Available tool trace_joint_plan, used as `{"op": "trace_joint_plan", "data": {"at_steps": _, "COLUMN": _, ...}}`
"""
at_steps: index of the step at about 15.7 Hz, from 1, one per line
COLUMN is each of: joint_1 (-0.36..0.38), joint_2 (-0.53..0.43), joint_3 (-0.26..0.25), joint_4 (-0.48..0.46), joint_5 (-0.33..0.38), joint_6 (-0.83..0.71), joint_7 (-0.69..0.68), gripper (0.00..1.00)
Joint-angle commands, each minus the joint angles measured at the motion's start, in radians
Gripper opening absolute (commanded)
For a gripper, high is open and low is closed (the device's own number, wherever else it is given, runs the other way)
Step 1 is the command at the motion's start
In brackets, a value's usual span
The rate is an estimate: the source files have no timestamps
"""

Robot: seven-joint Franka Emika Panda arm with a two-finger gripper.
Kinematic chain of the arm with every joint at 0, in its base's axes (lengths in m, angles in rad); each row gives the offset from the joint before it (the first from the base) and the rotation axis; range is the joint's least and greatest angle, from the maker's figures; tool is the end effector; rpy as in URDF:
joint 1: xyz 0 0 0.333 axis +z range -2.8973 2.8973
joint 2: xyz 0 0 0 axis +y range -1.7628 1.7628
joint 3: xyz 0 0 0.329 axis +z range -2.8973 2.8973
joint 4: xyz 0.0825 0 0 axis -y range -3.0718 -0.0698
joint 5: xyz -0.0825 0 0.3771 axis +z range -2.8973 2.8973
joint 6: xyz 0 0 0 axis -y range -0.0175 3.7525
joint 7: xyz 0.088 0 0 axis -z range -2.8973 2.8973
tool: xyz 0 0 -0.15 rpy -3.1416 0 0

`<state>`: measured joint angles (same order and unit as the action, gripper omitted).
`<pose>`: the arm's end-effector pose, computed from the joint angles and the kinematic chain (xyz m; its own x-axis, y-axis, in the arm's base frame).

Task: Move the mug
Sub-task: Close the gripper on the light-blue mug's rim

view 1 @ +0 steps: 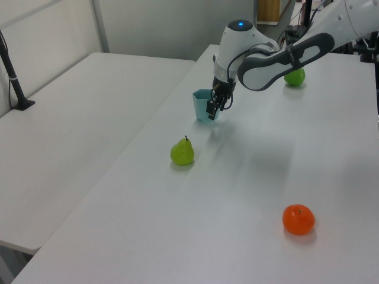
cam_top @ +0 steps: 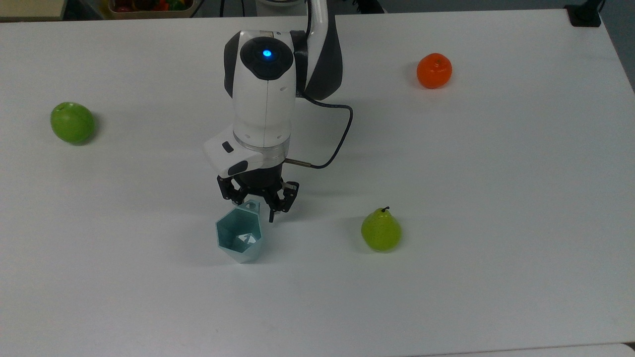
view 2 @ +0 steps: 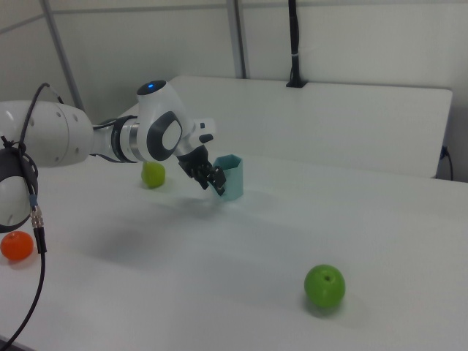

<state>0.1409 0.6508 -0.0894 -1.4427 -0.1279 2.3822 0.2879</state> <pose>0.7587 0.0467 0.3113 0.9438 -0.1109 0.3112 -0.1420 -0.9867 0.0790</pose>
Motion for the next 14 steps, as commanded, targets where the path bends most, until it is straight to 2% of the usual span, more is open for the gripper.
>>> {"op": "trace_joint_plan", "data": {"at_steps": 1, "joint_1": 0.011, "joint_2": 0.012, "joint_3": -0.020, "joint_4": 0.016, "joint_5": -0.022, "joint_6": 0.017, "joint_7": 0.025, "gripper": 0.46}}
{"op": "trace_joint_plan", "data": {"at_steps": 5, "joint_1": 0.006, "joint_2": 0.015, "joint_3": -0.018, "joint_4": 0.016, "joint_5": -0.042, "joint_6": 0.018, "joint_7": 0.025, "gripper": 0.45}}
{"op": "trace_joint_plan", "data": {"at_steps": 8, "joint_1": 0.005, "joint_2": 0.019, "joint_3": -0.018, "joint_4": 0.015, "joint_5": -0.068, "joint_6": 0.018, "joint_7": 0.022, "gripper": 0.37}}
{"op": "trace_joint_plan", "data": {"at_steps": 9, "joint_1": 0.005, "joint_2": 0.021, "joint_3": -0.018, "joint_4": 0.015, "joint_5": -0.073, "joint_6": 0.018, "joint_7": 0.023, "gripper": 0.33}}
{"op": "trace_joint_plan", "data": {"at_steps": 12, "joint_1": 0.005, "joint_2": 0.021, "joint_3": -0.018, "joint_4": 0.012, "joint_5": -0.085, "joint_6": 0.018, "joint_7": 0.022, "gripper": 0.03}}
{"op": "trace_joint_plan", "data": {"at_steps": 14, "joint_1": 0.005, "joint_2": 0.021, "joint_3": -0.018, "joint_4": 0.012, "joint_5": -0.087, "joint_6": 0.018, "joint_7": 0.022, "gripper": 0.00}}
